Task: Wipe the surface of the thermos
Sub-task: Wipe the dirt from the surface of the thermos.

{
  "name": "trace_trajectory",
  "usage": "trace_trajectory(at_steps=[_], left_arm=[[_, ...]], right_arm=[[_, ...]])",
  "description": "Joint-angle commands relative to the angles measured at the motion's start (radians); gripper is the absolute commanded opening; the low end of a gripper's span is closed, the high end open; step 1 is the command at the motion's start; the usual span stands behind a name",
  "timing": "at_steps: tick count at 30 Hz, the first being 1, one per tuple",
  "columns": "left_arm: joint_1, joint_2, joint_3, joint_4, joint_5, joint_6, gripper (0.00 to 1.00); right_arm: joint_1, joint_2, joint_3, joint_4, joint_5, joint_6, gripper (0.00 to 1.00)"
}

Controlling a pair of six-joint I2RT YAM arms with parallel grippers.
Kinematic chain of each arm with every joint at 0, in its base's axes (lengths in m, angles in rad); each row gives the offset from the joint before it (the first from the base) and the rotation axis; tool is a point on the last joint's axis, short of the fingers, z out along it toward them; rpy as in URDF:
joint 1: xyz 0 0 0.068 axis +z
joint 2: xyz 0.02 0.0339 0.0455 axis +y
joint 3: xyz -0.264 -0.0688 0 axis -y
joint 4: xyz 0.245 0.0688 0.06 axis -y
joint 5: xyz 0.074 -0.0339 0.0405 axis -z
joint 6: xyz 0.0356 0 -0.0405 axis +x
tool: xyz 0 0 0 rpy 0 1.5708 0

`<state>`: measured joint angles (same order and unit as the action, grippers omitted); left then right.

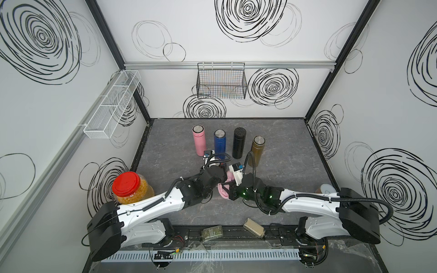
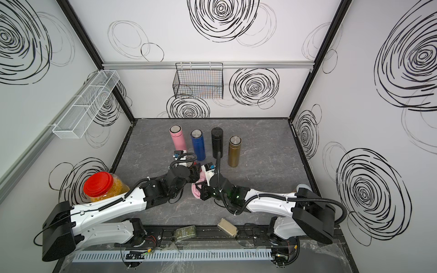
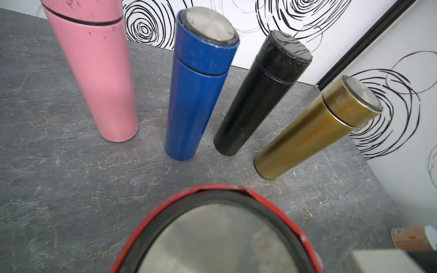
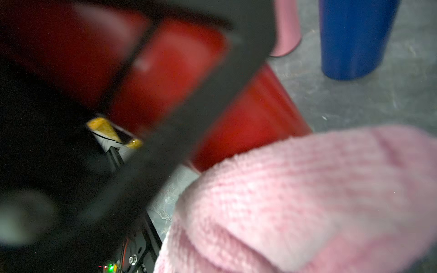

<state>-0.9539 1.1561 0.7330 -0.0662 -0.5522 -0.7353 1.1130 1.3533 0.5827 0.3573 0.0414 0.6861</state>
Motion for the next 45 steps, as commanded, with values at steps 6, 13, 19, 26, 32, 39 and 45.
trace_trajectory(at_steps=[6, 13, 19, 26, 32, 39, 45], left_arm=[[-0.011, 0.003, 0.072, 0.034, -0.003, -0.053, 0.0], [-0.019, 0.045, 0.085, 0.038, 0.008, -0.107, 0.0], [-0.03, 0.047, 0.077, 0.046, 0.019, -0.113, 0.0], [-0.029, 0.006, 0.044, 0.066, 0.014, -0.032, 0.0], [-0.029, -0.014, -0.027, 0.226, 0.161, 0.204, 0.0], [-0.077, -0.002, -0.098, 0.417, 0.355, 0.481, 0.0], [-0.096, 0.002, -0.138, 0.464, 0.419, 0.585, 0.0]], right_arm=[[0.009, -0.003, -0.042, -0.048, 0.07, 0.041, 0.0], [0.065, -0.041, 0.058, 0.106, 0.092, -0.108, 0.0], [0.041, 0.012, 0.028, 0.097, 0.188, -0.05, 0.0], [-0.04, -0.032, -0.16, 0.058, 0.118, 0.133, 0.0], [-0.149, -0.315, -0.231, 0.028, -0.104, 0.105, 0.0], [-0.238, -0.463, -0.194, 0.002, -0.306, 0.112, 0.0], [-0.275, -0.375, -0.341, 0.014, -0.287, 0.196, 0.0]])
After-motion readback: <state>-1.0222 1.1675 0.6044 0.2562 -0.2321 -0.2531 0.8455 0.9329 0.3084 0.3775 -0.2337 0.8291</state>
